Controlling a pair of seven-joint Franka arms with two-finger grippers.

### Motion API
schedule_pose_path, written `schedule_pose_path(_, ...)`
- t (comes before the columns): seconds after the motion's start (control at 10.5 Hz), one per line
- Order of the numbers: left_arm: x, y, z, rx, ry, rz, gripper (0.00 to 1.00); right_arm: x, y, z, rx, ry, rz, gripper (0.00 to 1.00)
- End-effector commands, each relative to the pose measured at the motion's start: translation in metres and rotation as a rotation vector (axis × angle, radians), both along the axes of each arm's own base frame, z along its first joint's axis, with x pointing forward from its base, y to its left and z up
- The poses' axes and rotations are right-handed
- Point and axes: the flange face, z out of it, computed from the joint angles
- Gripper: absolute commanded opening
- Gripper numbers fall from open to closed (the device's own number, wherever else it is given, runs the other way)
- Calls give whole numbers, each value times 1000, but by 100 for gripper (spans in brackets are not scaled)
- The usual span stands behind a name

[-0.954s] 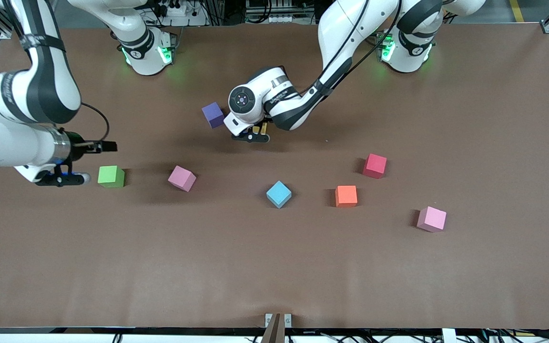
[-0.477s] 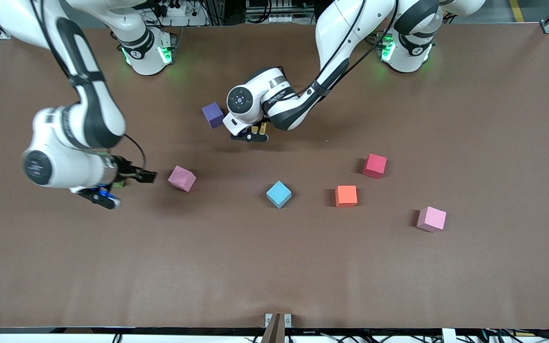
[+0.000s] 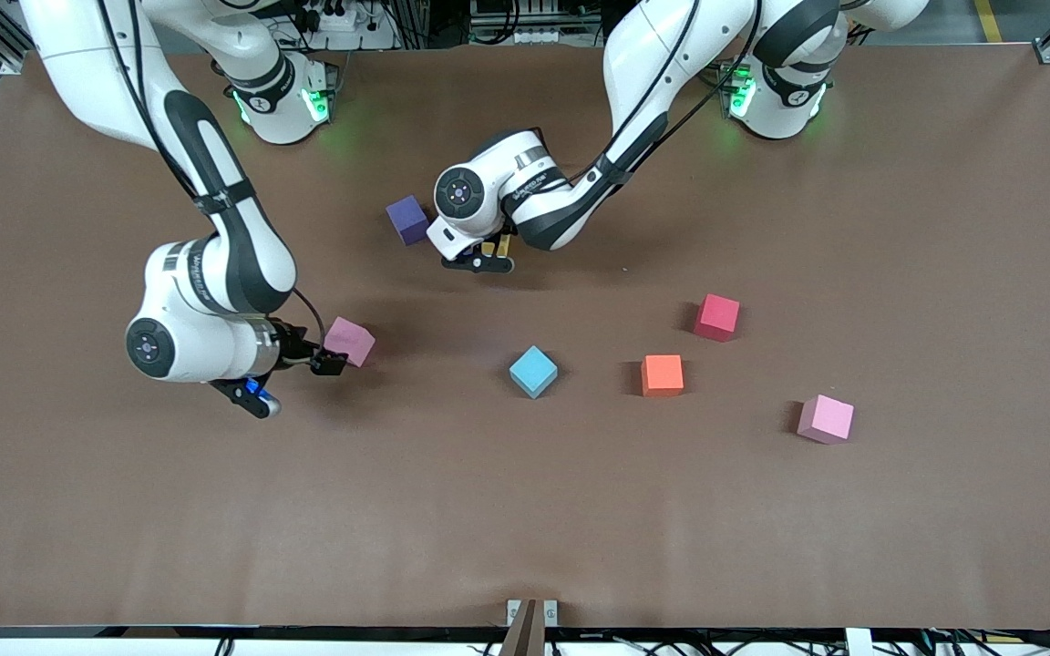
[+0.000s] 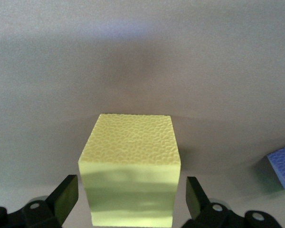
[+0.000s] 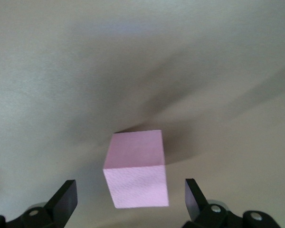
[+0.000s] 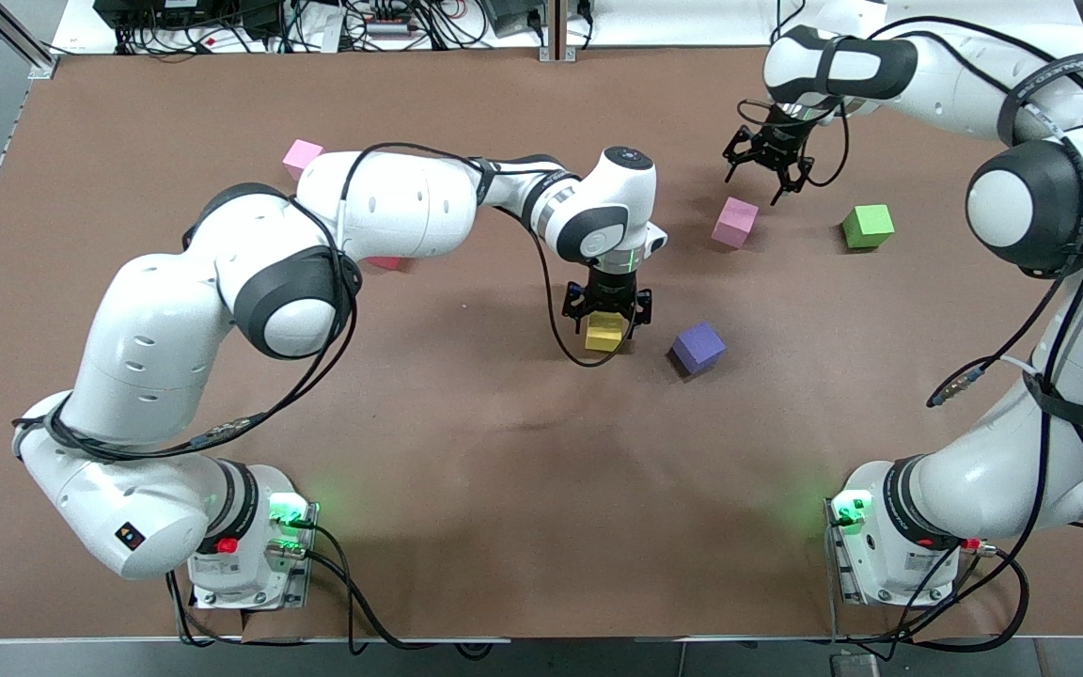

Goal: Arrange blocks into number 1
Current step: 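Lower the yellow block with the left gripper while the right gripper grasps pink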

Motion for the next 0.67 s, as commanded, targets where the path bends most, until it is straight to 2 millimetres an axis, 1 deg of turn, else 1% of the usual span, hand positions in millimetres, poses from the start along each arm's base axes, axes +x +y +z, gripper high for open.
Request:
schedule_pose_path(0.0,10,-2,26,-8,-36,11,100,4,18,-9,-4,-18,19,100)
schedule_pose_path(0.19,23,10,37,26,-21,35,100,-2,28,-16,-12,-27,65,100)
schedule_pose_path(0.29,41,18,57,13,-46,68,100,-7,27,-23,-15,-27,75,100)
schedule_pose_path(0.38,64,35,71,15,-54,105,100,-11,23,-28,-12,-31,94,100)
schedule_pose_path(0.57,131,89,82,25,-55,257,100,-16,16,-31,-10,-44,103,100)
